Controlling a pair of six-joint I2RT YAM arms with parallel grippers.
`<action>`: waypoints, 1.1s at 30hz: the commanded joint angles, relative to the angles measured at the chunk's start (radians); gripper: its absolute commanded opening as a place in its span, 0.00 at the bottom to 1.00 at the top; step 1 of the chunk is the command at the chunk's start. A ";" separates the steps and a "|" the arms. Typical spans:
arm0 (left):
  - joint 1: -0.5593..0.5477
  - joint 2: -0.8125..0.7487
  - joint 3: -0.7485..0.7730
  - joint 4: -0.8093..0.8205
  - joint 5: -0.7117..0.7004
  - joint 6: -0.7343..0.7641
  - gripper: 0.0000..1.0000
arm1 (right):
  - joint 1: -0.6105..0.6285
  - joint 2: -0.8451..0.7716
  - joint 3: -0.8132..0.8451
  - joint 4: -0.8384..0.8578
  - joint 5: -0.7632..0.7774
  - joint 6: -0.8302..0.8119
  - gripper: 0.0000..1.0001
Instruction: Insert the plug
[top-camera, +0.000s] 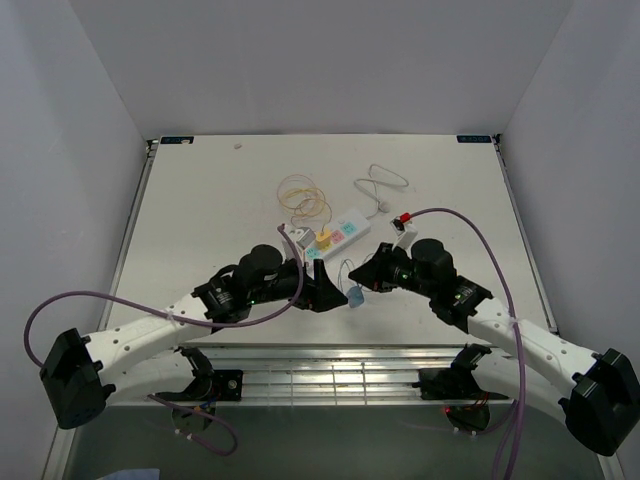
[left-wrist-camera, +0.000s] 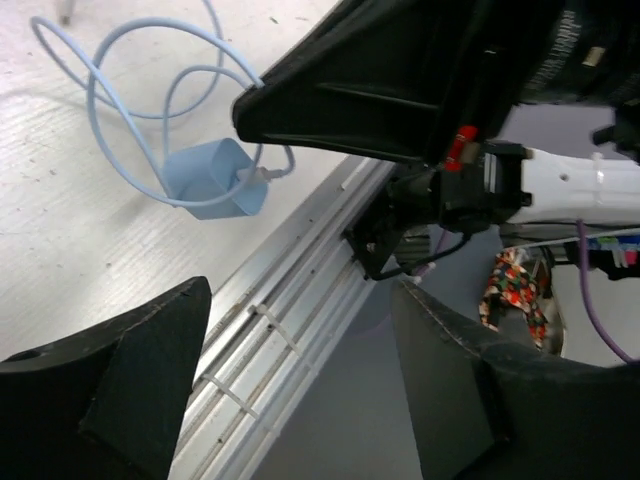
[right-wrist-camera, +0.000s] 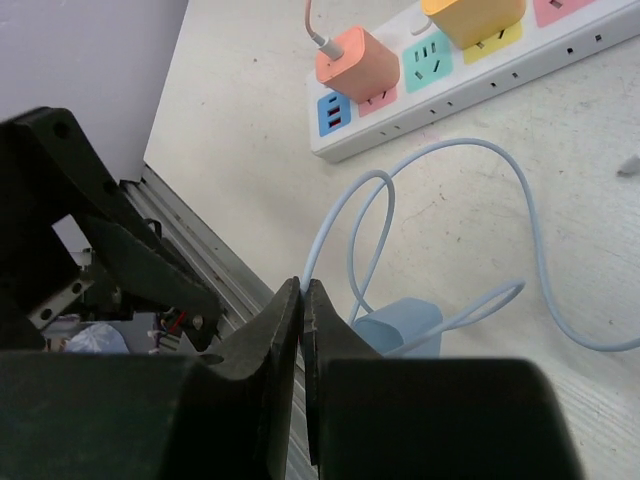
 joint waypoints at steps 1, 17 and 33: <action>-0.023 0.072 0.063 0.049 -0.082 0.027 0.82 | -0.002 -0.025 0.066 0.003 0.038 0.071 0.08; -0.306 0.219 0.157 0.177 -0.750 0.098 0.64 | 0.004 -0.151 0.014 0.039 0.110 0.344 0.08; -0.482 0.343 0.269 0.168 -1.111 0.119 0.00 | 0.022 -0.190 0.001 0.007 0.151 0.319 0.27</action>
